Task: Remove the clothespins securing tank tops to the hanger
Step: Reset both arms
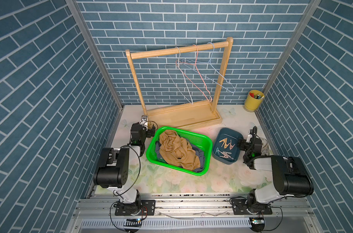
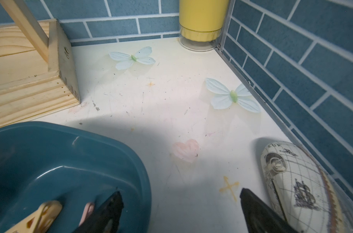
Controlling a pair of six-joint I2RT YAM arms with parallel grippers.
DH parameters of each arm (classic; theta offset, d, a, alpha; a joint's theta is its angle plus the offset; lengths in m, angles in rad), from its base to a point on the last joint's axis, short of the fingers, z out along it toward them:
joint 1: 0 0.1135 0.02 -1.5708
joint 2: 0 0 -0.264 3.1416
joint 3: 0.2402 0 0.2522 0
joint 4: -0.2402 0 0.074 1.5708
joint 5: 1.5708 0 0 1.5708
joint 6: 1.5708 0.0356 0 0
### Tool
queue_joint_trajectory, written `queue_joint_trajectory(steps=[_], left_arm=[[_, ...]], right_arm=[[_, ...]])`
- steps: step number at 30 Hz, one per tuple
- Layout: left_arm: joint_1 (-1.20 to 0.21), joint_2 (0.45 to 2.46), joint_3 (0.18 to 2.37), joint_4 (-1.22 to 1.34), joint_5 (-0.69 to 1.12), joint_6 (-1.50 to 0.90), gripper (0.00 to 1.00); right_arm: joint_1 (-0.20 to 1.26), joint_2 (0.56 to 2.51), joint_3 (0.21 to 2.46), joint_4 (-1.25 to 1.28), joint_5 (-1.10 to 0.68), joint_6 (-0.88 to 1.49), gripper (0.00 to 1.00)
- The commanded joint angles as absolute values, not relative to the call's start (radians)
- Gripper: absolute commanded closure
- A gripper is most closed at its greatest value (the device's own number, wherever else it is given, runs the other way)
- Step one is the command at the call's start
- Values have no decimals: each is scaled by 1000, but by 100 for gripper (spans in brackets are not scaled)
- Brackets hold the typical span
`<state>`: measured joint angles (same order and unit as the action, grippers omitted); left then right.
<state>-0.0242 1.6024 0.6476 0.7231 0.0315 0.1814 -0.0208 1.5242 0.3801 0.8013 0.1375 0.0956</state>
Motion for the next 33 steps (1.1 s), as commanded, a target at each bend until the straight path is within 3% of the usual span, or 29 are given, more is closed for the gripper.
queue_joint_trajectory(steps=[1,7,22,26,30,33], left_arm=[[-28,1473,620,606,56,175,1],[-28,1307,501,588,16,164,1],[-60,1209,369,673,3,141,1],[-60,1216,342,671,-5,129,1],[-58,1287,248,885,-68,103,1],[-58,1381,304,872,-41,112,1]], right_arm=[[-28,1531,398,831,113,64,9],[-29,1531,397,833,110,63,9],[-31,1529,397,833,110,63,10],[-30,1529,397,836,110,63,10],[-29,1529,397,834,110,63,10],[-30,1530,397,834,110,63,10]])
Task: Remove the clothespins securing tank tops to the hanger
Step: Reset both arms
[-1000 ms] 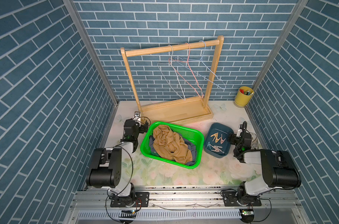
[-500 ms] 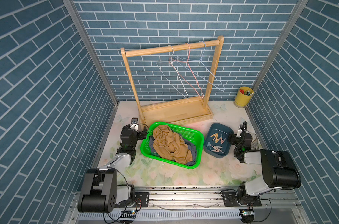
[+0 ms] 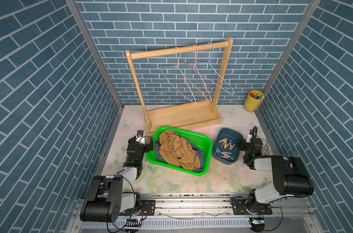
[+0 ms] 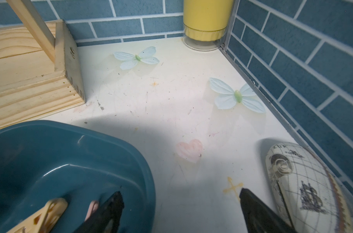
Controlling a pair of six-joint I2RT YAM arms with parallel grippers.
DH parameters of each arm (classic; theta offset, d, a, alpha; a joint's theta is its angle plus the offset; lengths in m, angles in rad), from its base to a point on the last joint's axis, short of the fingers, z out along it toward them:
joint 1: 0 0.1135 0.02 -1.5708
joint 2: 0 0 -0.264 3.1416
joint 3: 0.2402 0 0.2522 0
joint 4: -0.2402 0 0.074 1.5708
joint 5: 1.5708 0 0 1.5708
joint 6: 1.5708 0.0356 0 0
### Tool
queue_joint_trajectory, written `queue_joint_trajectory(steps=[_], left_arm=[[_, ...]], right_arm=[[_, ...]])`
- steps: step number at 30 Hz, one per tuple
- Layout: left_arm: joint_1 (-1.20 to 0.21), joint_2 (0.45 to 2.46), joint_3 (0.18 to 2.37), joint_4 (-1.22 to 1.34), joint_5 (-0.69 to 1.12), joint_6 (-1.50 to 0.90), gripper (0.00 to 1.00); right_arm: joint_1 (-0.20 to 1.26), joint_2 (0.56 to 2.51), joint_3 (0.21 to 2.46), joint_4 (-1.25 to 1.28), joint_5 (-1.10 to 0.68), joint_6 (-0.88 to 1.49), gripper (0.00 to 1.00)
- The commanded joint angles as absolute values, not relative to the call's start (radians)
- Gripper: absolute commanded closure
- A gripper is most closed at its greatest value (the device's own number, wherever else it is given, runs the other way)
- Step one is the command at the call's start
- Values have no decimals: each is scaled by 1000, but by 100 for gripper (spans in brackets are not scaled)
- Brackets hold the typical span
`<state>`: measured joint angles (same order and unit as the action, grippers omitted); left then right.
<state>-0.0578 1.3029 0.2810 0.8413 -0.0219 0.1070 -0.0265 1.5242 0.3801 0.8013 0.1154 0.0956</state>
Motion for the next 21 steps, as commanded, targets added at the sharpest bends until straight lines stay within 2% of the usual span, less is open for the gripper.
queue_joint_trajectory(steps=[1,2,4,5,7,21], left_arm=[[-59,1436,313,901,-27,119,1],[-58,1512,313,986,-26,120,1],[-58,1468,348,844,-42,112,1],[-58,1502,353,889,-41,110,1],[-58,1489,401,772,-63,105,1],[-45,1507,421,763,-56,85,1]], right_arm=[[-29,1529,397,834,110,63,10],[-31,1530,396,835,111,64,10],[-31,1529,397,834,110,63,10],[-30,1531,397,833,111,64,10],[-30,1529,397,834,110,63,10],[-30,1529,397,834,110,63,10]])
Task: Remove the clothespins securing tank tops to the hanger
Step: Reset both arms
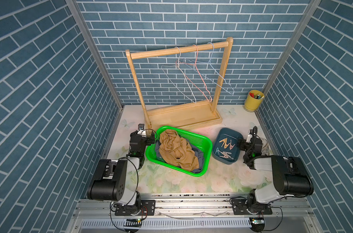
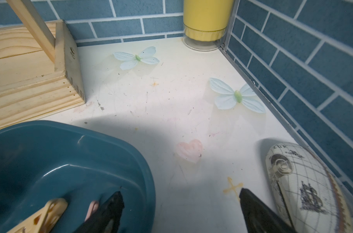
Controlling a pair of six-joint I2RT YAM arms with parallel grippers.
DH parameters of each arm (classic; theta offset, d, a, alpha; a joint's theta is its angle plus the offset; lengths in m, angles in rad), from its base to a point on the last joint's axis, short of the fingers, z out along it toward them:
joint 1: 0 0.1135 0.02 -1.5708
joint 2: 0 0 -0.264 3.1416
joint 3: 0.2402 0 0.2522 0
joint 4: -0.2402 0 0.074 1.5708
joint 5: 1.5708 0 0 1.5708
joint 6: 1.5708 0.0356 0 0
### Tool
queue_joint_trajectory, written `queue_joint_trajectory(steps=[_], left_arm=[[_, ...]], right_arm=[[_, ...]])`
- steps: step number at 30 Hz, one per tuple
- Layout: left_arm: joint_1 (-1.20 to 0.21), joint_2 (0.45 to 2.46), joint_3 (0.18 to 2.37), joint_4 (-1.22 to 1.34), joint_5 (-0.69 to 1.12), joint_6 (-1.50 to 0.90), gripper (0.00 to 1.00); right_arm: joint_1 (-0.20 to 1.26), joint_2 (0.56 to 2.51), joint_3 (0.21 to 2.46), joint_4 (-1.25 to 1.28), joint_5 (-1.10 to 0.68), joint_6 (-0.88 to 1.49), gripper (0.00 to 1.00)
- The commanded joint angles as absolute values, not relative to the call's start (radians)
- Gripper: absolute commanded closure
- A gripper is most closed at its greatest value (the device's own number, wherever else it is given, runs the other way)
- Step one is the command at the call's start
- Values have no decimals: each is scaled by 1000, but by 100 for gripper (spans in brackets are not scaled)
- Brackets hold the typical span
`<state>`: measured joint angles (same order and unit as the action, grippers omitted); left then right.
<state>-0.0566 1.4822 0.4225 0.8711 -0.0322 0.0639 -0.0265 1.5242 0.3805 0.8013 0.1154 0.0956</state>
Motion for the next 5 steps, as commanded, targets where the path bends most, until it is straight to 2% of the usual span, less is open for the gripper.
queue_joint_trajectory(steps=[1,5], left_arm=[[-41,1509,421,763,-45,84,1],[-35,1509,420,766,-39,81,1]], right_arm=[[-31,1529,397,833,110,63,10],[-30,1529,397,834,110,63,10]])
